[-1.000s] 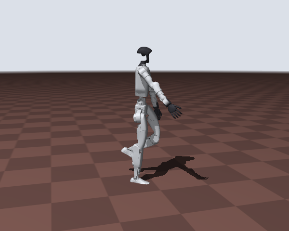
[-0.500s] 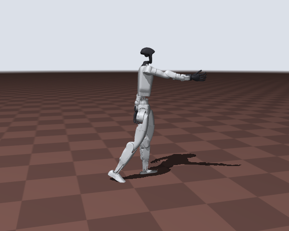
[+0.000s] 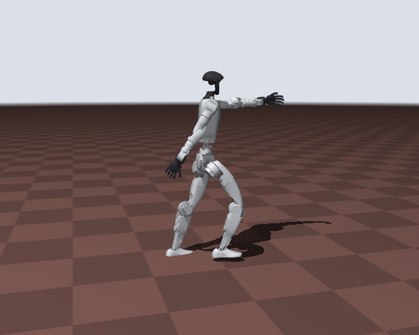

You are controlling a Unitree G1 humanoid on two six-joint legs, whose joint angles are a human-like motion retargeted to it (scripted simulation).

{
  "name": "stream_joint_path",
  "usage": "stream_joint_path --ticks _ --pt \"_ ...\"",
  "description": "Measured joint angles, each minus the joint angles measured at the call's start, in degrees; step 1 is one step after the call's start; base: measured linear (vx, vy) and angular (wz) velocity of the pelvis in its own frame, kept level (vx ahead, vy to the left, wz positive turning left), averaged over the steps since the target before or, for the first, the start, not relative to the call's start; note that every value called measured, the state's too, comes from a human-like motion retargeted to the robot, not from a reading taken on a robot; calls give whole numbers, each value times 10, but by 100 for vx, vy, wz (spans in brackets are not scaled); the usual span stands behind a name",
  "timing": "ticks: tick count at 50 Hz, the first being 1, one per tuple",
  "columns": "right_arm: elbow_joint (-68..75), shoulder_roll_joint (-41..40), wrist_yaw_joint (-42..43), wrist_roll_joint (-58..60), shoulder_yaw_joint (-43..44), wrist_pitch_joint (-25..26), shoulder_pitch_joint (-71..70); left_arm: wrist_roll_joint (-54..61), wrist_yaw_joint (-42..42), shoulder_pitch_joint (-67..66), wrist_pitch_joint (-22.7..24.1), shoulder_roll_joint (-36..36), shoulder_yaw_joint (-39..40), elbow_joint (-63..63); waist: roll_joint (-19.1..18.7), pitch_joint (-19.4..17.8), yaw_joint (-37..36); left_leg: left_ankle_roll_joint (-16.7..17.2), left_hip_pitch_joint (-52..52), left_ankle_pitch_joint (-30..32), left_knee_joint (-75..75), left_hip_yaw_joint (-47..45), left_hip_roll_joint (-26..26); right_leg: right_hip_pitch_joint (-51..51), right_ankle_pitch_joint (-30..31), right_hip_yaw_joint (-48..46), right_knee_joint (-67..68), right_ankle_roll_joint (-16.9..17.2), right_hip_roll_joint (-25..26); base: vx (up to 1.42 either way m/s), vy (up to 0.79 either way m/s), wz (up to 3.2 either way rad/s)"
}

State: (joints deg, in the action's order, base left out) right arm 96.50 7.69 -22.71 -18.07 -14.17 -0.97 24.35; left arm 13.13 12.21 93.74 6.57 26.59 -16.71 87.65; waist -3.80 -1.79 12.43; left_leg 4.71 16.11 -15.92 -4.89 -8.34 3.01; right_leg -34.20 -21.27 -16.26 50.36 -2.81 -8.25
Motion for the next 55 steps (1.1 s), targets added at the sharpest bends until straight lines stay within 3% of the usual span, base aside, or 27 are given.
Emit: stream_joint_path --ticks 4,5,8,10,12,15,17,22,25,28,32,35,37,40,43,47,51,55 --pt "9 -5 65 24 41 22 -109 32 -43 -141 6 -70 50 -22 41 -52 -28 -7 87 -6 25 43 -36 280 183 -34 -480 77 22 66 -16 59" --pt "9 -6 77 43 55 28 -144 16 -42 -185 4 -90 62 -25 56 -59 -55 -15 102 -1 35 43 -50 319 226 -25 -537 95 22 64 -23 -93" --pt "9 6 113 -15 58 11 -279 -87 11 -376 11 -135 77 -12 100 -74 -157 -47 85 17 164 -9 -91 374 241 37 -554 126 -2 57 -24 -170" --pt "8 30 149 -42 76 2 -397 -119 83 -528 4 -147 75 8 132 -54 -184 -41 -74 -57 471 -60 -83 370 233 66 -554 122 -30 41 -19 -103" --pt "-16 66 221 -55 134 -32 -524 -89 87 -676 21 -153 68 41 131 -12 -187 -64 -266 -136 780 -81 -27 336 220 78 -554 111 -22 39 -8 -47" --pt "-58 106 300 -149 174 -90 -718 -48 70 -880 49 -158 53 83 141 -12 -234 -104 -407 -213 1050 -106 23 346 194 119 -553 111 -21 51 -2 -117" --pt "-79 132 322 -236 151 -131 -835 -12 95 -1009 61 -155 32 80 153 -11 -274 -117 -486 -237 1152 -110 38 349 183 145 -554 110 -25 53 2 -112" --pt "-98 214 361 -319 54 -174 -1063 10 158 -1275 47 -113 4 46 170 -3 -336 -119 -647 -246 1223 -87 42 372 163 157 -554 102 -28 54 7 -24" --pt "-90 247 372 -329 -3 -177 -1160 30 170 -1363 27 -92 24 49 174 -2 -342 -119 -685 -231 1148 -77 21 398 150 144 -553 100 -34 56 11 34" --pt "-75 252 367 -334 -40 -172 -1217 51 175 -1384 8 -88 52 49 177 5 -339 -126 -657 -212 986 -95 26 410 136 139 -538 100 -35 55 10 17" --pt "-69 225 353 -317 -20 -160 -1210 71 160 -1319 -9 -108 73 47 178 11 -348 -111 -484 -163 575 -194 36 424 124 166 -510 113 -37 59 12 -60" --pt "-99 184 367 -310 28 -184 -1138 122 75 -1203 35 -133 81 61 136 -37 -376 -66 -220 -17 112 -279 -8 503 107 208 -490 129 -16 71 24 -137" --pt "-121 146 383 -274 68 -187 -1055 162 24 -1109 58 -152 76 70 99 -39 -348 -33 -146 72 -1 -277 -9 531 103 209 -460 112 14 62 32 -4" --pt "-149 76 362 -206 101 -168 -872 138 -23 -943 59 -169 68 75 69 -36 -269 -10 -108 91 -1 -231 -4 499 125 168 -296 60 37 49 29 119" --pt "-121 39 269 -94 83 -106 -682 29 -17 -728 18 -152 89 49 59 -1 -213 -9 -133 86 -1 -191 -3 268 105 136 105 17 40 35 20 129" --pt "-42 24 167 73 90 -22 -455 -93 -19 -413 -32 -104 122 19 42 -11 -145 9 -120 61 -1 -136 -5 62 38 102 477 -9 13 42 14 132" --pt "-5 20 108 38 61 -5 -231 -62 -49 -150 -37 -55 58 -12 16 -22 -75 -1 -105 42 -1 -81 0 -87 2 87 664 -12 7 48 8 117" --pt "6 29 34 25 -7 -2 -35 -44 -43 27 -24 -1 -22 -32 -7 -28 -30 -18 -73 21 -1 -59 8 -172 -24 84 692 -19 16 54 1 47"
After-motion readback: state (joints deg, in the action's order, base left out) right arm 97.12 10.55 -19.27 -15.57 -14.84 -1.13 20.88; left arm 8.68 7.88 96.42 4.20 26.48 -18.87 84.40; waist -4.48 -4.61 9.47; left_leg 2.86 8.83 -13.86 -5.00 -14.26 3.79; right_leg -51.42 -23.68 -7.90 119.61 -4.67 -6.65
